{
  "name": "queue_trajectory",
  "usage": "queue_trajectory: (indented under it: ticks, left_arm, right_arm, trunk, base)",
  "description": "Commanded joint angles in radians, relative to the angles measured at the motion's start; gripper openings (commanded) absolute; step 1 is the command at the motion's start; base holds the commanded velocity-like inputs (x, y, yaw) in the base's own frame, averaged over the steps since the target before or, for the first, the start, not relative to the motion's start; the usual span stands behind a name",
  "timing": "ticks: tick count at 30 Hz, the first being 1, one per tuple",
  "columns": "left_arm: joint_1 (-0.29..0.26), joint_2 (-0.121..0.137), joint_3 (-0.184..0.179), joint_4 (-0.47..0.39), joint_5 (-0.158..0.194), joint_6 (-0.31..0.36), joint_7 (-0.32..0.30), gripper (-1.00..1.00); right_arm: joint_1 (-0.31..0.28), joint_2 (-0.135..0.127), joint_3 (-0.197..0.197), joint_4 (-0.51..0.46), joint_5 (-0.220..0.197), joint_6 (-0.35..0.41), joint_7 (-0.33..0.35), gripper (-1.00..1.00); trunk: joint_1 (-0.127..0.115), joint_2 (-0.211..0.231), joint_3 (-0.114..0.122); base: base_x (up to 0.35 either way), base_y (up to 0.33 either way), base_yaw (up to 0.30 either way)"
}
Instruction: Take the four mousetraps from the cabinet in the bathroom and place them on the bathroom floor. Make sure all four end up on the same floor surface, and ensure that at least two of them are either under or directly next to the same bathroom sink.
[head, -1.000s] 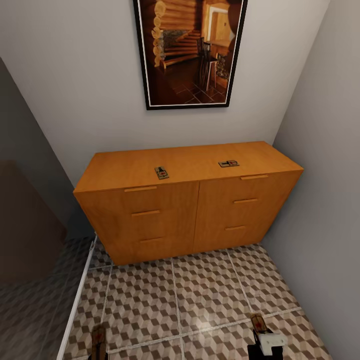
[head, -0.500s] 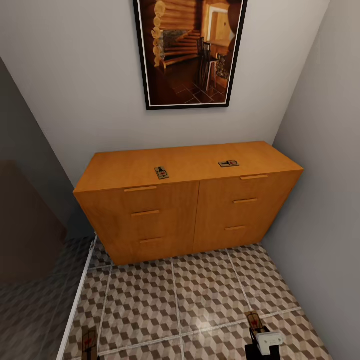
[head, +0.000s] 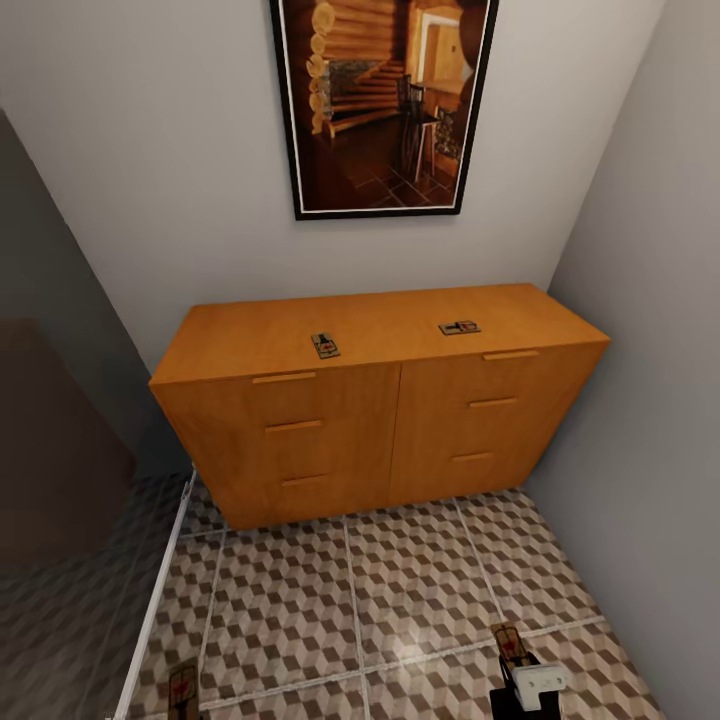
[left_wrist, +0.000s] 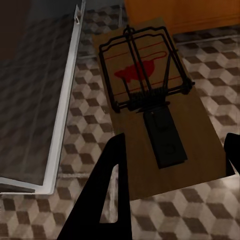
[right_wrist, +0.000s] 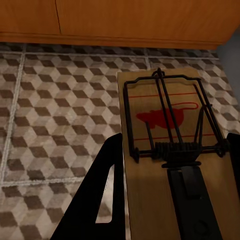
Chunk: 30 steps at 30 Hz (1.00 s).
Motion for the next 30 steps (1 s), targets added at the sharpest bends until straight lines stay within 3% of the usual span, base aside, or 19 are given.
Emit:
queue_trajectory:
  ticks: [1, 9, 30]
  left_arm:
    - [-0.001, -0.001, -0.007, 0.002, -0.004, -0.001, 0.01, -1.0]
    - [-0.001, 0.001, -0.007, 0.002, -0.002, -0.001, 0.011, -1.0]
    - [-0.001, 0.009, -0.005, 0.006, -0.001, 0.0, 0.013, -1.0]
  right_arm:
    - [-0.001, 0.001, -0.006, 0.001, 0.006, -0.004, 0.001, -1.0]
    - [0.0, 0.002, -0.006, 0.001, 0.005, -0.004, -0.038, -1.0]
    - [-0.001, 0.001, -0.006, 0.002, 0.005, -0.003, -0.044, -1.0]
  trunk:
    - [0.0, 0.0, 0.0]
    - [0.0, 0.0, 0.0]
    - [0.0, 0.0, 0.0]
  base:
    - [0.0, 0.0, 0.208]
    - [0.0, 0.0, 0.264]
    - [0.0, 0.0, 0.285]
